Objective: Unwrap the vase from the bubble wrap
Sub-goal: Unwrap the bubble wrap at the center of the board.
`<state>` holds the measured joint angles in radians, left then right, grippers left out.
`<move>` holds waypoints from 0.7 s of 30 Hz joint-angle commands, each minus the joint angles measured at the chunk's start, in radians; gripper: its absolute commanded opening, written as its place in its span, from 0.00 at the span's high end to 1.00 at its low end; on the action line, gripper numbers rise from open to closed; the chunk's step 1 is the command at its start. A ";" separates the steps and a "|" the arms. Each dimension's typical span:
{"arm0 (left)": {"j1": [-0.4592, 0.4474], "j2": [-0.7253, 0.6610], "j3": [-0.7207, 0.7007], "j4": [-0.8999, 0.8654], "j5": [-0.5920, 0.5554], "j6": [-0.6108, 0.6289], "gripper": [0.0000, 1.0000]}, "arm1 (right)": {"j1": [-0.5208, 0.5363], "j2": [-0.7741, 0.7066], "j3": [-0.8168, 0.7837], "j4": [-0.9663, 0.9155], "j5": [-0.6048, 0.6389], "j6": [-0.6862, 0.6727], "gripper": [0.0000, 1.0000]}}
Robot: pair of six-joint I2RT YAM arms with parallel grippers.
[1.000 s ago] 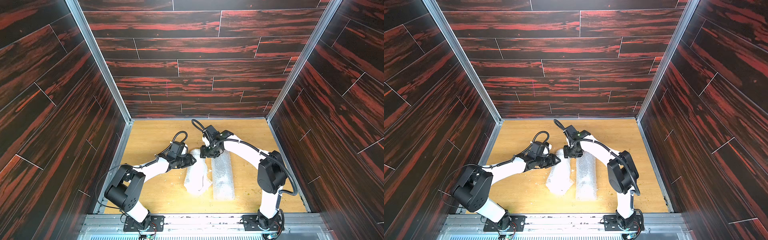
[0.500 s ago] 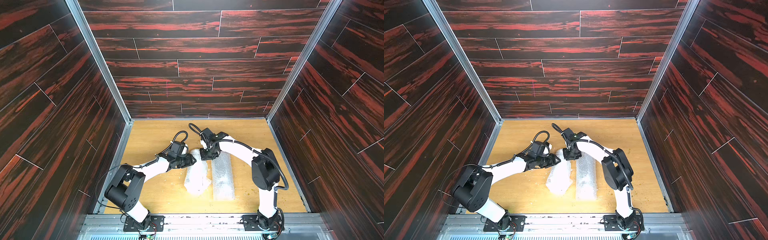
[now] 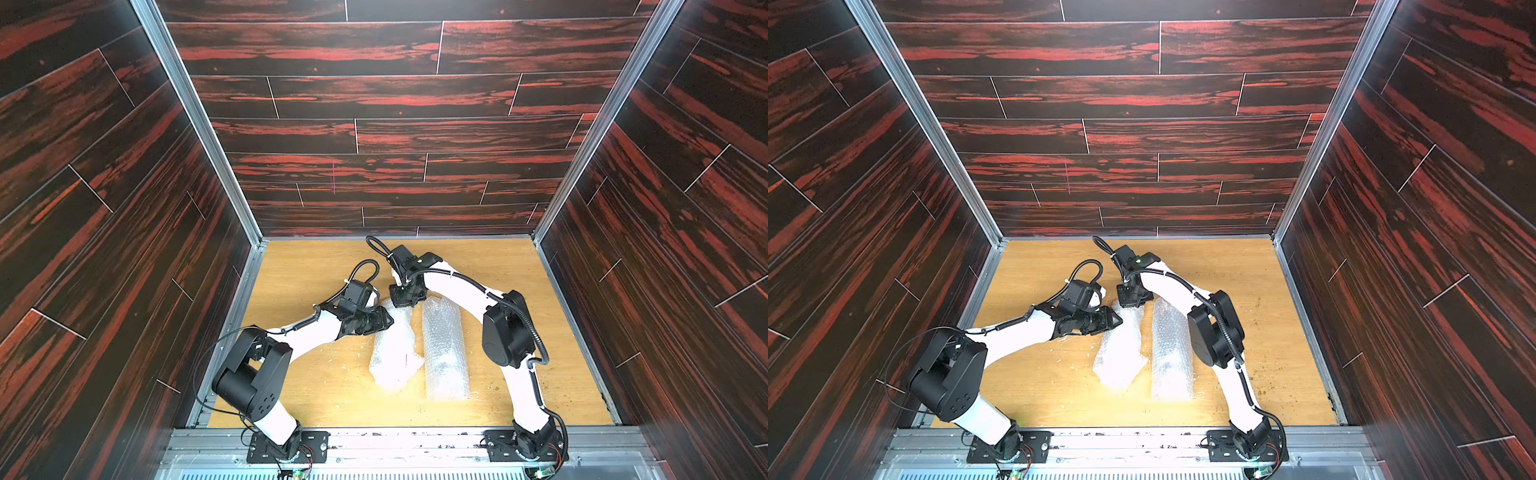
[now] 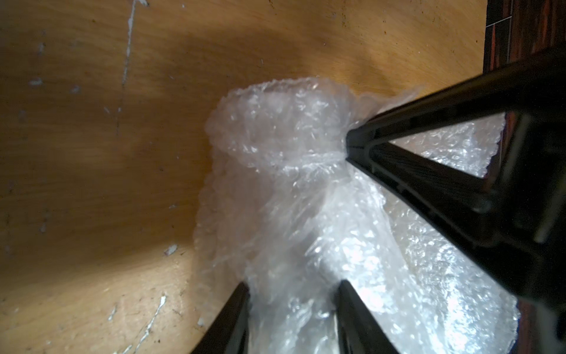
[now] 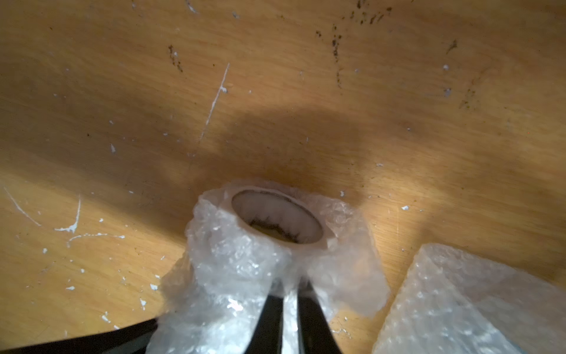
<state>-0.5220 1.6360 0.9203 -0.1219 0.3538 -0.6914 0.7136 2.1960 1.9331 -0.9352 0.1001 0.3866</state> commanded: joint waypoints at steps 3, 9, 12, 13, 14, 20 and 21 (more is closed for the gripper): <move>-0.013 0.087 -0.076 -0.197 -0.093 0.004 0.54 | 0.008 -0.057 -0.077 -0.028 0.008 -0.002 0.68; -0.013 0.090 -0.069 -0.209 -0.095 0.021 0.54 | 0.014 -0.154 -0.226 0.020 -0.036 0.034 0.62; -0.013 0.096 -0.063 -0.209 -0.093 0.024 0.54 | 0.015 -0.173 -0.237 0.033 -0.045 0.049 0.56; -0.013 0.094 -0.063 -0.211 -0.094 0.024 0.54 | 0.015 -0.178 -0.227 0.030 -0.046 0.054 0.54; -0.013 0.094 -0.064 -0.213 -0.096 0.024 0.55 | 0.016 -0.180 -0.218 0.025 -0.046 0.056 0.53; -0.013 0.089 -0.069 -0.209 -0.097 0.022 0.56 | 0.016 -0.190 -0.232 0.019 -0.044 0.046 0.50; -0.012 0.087 -0.069 -0.209 -0.096 0.022 0.56 | 0.015 -0.198 -0.242 0.024 -0.048 0.049 0.49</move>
<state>-0.5232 1.6356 0.9199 -0.1226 0.3515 -0.6842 0.7151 2.0594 1.7130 -0.8738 0.0910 0.4297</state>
